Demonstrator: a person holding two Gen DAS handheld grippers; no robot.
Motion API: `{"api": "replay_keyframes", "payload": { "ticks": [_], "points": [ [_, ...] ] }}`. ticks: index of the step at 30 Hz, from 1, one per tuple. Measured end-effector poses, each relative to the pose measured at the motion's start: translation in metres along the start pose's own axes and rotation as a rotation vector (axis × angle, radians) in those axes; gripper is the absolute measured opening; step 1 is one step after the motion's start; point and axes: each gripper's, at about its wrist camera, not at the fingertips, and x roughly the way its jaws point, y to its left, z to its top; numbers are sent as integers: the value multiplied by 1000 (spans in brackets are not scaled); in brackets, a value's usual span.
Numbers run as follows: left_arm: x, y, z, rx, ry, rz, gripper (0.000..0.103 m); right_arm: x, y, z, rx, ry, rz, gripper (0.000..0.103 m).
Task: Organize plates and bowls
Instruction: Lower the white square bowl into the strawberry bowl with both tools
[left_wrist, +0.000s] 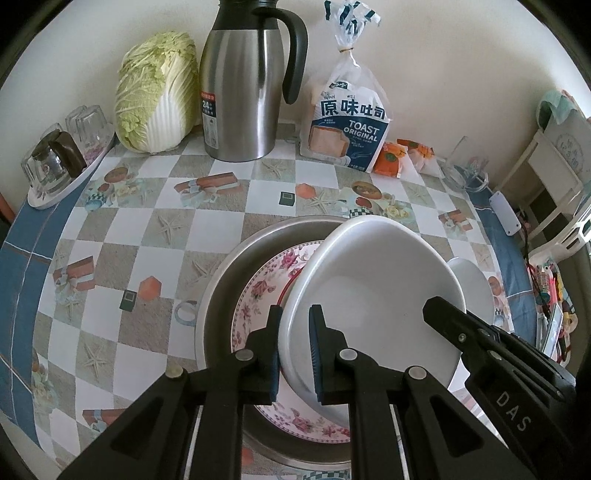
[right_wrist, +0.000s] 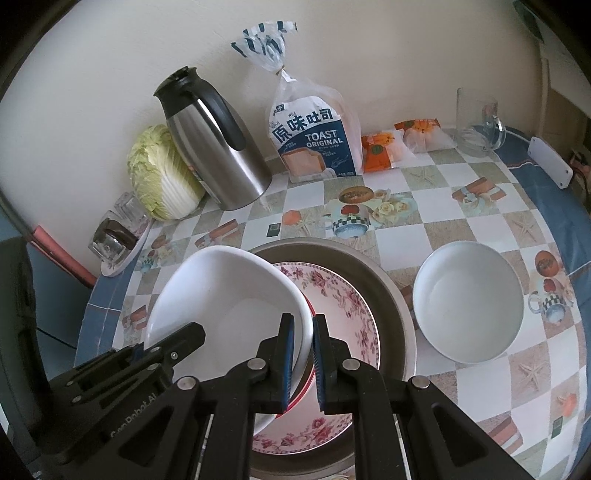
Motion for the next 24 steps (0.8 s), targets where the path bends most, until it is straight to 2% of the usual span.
{"api": "replay_keyframes", "payload": {
  "ticks": [9,16,24],
  "points": [
    [1,-1,1,18,1,14,13,5,-1,-2,5,11,1,11],
    [2,-7,0,60,-5,55,13,8,-3,-2,13,14,1,11],
    [-2,-5,2,50,-3,39,15,7,-5,-1,22,13,12,11]
  ]
}}
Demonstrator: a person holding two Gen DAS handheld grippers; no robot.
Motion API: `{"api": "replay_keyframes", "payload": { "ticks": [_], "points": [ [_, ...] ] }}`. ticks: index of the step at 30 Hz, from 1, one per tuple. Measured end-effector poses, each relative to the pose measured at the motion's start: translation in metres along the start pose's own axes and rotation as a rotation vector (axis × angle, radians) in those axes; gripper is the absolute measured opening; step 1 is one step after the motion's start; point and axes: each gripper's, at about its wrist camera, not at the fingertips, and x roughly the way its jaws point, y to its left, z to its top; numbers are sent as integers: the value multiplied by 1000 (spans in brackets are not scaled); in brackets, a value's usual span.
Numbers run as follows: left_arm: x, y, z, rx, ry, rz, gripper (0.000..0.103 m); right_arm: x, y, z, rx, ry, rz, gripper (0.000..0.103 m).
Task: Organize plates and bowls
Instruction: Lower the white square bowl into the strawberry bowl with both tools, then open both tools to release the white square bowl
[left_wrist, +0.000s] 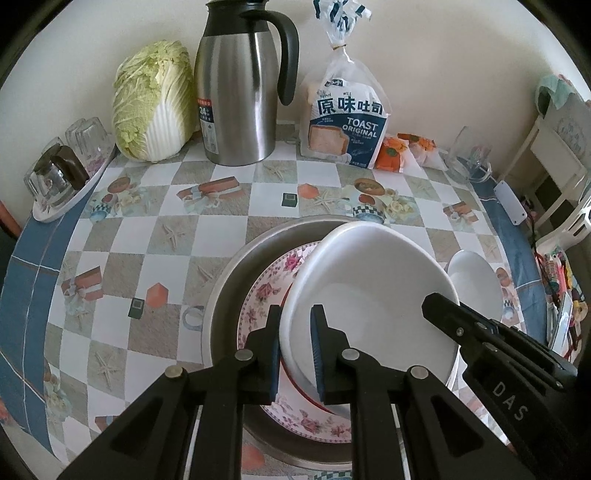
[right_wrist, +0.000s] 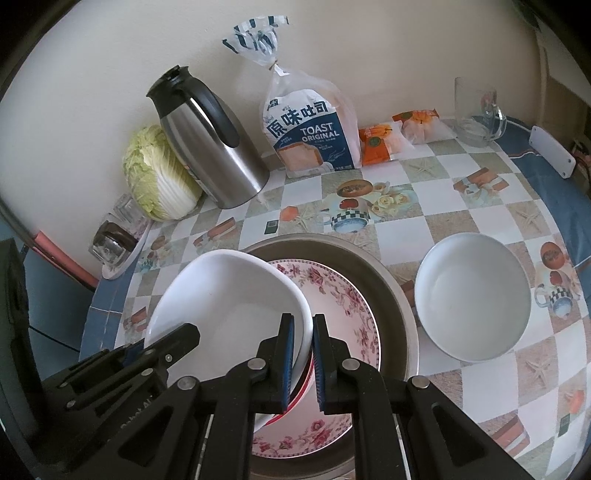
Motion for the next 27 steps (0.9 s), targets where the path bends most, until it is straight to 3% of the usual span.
{"api": "replay_keyframes", "payload": {
  "ticks": [11,21,22,24,26,27],
  "points": [
    [-1,7,1,-27,14,-22,16,-5,-1,2,13,-13,26,13],
    [-20,7,6,-44,-36,-18,19,-26,-4,9,7,-72,10,13],
    [-23,6,7,-48,-41,-18,21,-28,-5,10,6,-77,6,13],
    [-27,6,8,-62,-52,-17,39,-33,-9,12,3,-90,-6,13],
    [-33,4,9,-83,-68,-14,49,-38,-14,14,6,-102,-19,22],
    [-35,2,10,-91,-75,-11,53,-40,-17,14,9,-107,-26,35]
  ]
}}
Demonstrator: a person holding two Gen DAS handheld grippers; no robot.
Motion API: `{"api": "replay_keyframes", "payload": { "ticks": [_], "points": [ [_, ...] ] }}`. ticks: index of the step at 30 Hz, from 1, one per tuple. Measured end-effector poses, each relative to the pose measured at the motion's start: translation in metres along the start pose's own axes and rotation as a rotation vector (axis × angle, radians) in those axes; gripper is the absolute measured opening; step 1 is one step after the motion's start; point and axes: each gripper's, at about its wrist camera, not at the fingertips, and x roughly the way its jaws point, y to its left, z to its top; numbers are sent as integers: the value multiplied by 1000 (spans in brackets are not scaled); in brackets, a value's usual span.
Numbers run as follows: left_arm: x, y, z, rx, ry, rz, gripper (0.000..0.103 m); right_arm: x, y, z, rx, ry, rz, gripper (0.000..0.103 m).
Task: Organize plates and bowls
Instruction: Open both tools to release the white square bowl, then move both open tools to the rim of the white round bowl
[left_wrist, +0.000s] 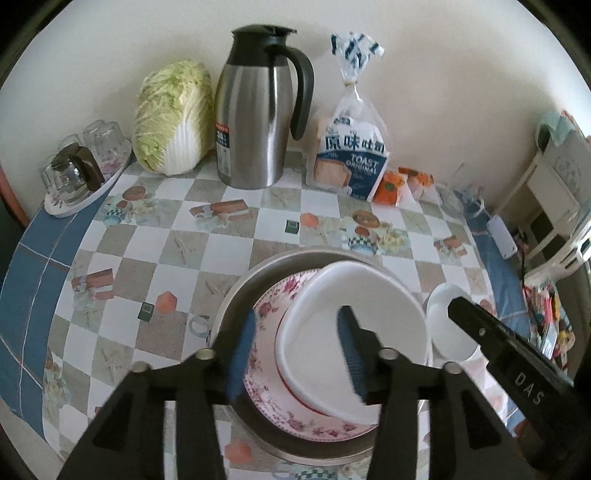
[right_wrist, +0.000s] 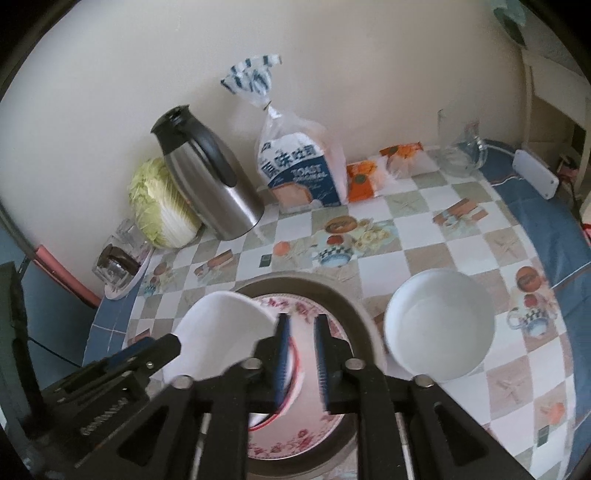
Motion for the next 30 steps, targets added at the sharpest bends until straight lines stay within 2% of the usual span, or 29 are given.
{"api": "replay_keyframes", "payload": {
  "ticks": [1,3,7,9,13,17,19,21,23,30],
  "points": [
    [-3,-3,1,-7,-12,2,55,-2,-5,1,2,-8,-13,47],
    [-7,-8,3,-10,-29,2,69,-6,-13,1,1,-17,-35,52],
    [-12,-27,4,4,-56,-3,76,-11,-41,2,9,-23,-100,66],
    [-12,-39,3,16,-64,-14,90,-14,-56,2,26,-25,-128,70],
    [-10,-71,0,66,-68,-32,91,-20,-92,0,66,-29,-178,86],
    [-8,-100,-2,120,-85,-45,92,-25,-123,-2,95,-35,-211,95],
    [-6,-114,-2,143,-98,-61,94,-26,-135,-4,114,-36,-211,103],
    [-3,-125,-4,152,-103,-77,99,-24,-146,-6,134,-31,-205,103],
    [6,-138,-5,187,-79,-94,100,-18,-155,-8,155,-13,-203,103],
    [42,-160,9,241,31,-66,100,8,-166,-16,169,42,-198,103]
  ]
}}
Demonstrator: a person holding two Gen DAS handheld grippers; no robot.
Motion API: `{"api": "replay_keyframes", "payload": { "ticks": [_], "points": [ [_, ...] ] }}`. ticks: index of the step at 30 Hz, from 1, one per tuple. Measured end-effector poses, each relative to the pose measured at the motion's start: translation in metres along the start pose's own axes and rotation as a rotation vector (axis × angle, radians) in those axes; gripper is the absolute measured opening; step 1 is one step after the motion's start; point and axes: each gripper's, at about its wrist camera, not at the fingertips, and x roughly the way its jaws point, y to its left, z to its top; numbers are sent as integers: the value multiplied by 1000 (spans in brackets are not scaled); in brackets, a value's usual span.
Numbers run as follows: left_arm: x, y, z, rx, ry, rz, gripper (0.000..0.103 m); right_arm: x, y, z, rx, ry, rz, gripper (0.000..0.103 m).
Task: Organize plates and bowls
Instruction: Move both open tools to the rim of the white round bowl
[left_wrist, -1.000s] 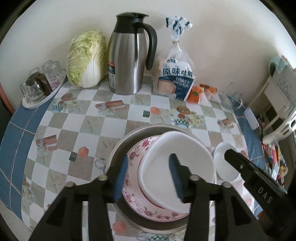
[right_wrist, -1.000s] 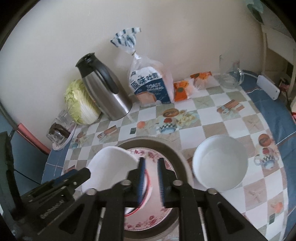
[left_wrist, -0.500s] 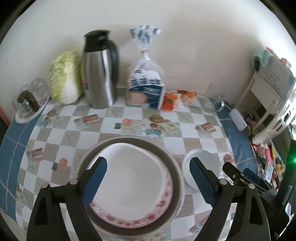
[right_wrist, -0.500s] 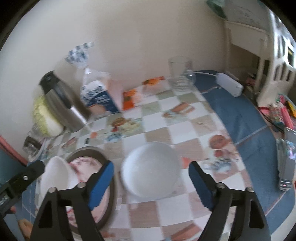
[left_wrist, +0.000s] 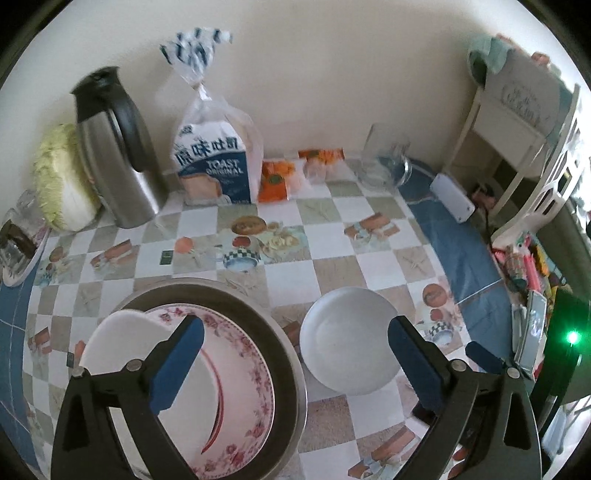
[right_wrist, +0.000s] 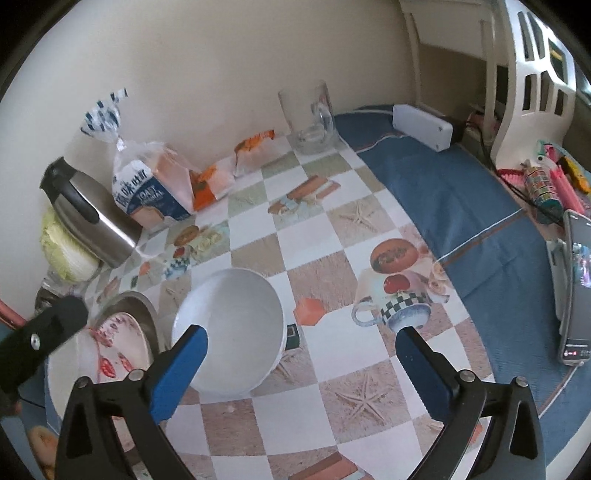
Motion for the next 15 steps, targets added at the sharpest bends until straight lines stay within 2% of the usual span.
{"api": "replay_keyframes", "payload": {
  "ticks": [3,5,7,8,11,13,14,15],
  "points": [
    [14,-9,8,43,37,31,100,13,-2,-4,20,30,9,103],
    [25,-18,13,84,59,87,100,18,-2,-6,32,43,23,98],
    [36,-25,16,124,73,121,100,22,-1,-7,34,47,30,85],
    [42,-28,16,139,84,126,100,24,0,-7,33,50,34,81],
    [59,-32,17,152,133,106,98,30,0,-8,50,58,54,65],
    [73,-32,16,158,172,116,83,32,1,-9,58,67,66,48],
    [79,-31,15,156,185,123,67,33,1,-9,63,69,72,46],
    [84,-29,14,150,198,126,58,34,2,-10,65,72,84,41]
  ]
}}
